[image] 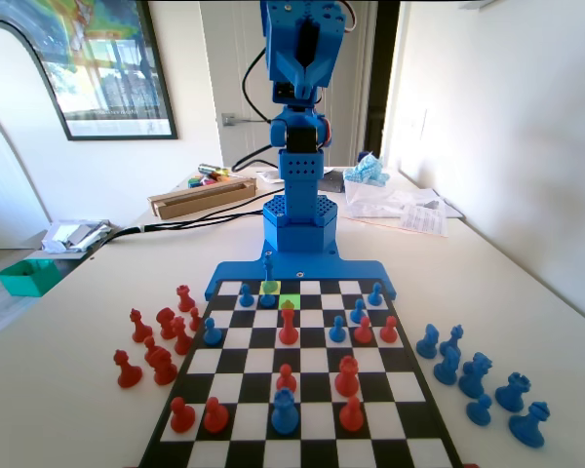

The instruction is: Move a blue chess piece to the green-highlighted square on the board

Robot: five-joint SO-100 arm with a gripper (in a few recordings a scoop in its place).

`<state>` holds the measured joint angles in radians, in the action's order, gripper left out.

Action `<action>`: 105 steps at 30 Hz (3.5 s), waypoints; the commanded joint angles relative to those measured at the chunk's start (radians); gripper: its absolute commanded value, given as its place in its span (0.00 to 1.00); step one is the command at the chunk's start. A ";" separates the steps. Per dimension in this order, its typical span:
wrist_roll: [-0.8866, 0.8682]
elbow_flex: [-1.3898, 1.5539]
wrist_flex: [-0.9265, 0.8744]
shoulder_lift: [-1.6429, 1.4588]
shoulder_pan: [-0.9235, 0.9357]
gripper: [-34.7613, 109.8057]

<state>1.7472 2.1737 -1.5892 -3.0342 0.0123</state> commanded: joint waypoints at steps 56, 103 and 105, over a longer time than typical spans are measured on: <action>1.071 -0.310 -0.245 0.776 0.339 0.25; 0.988 0.250 0.420 0.982 0.353 0.33; 0.983 0.276 0.445 0.982 0.351 0.33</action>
<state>2.7290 2.4344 -1.1582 -2.0371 0.3559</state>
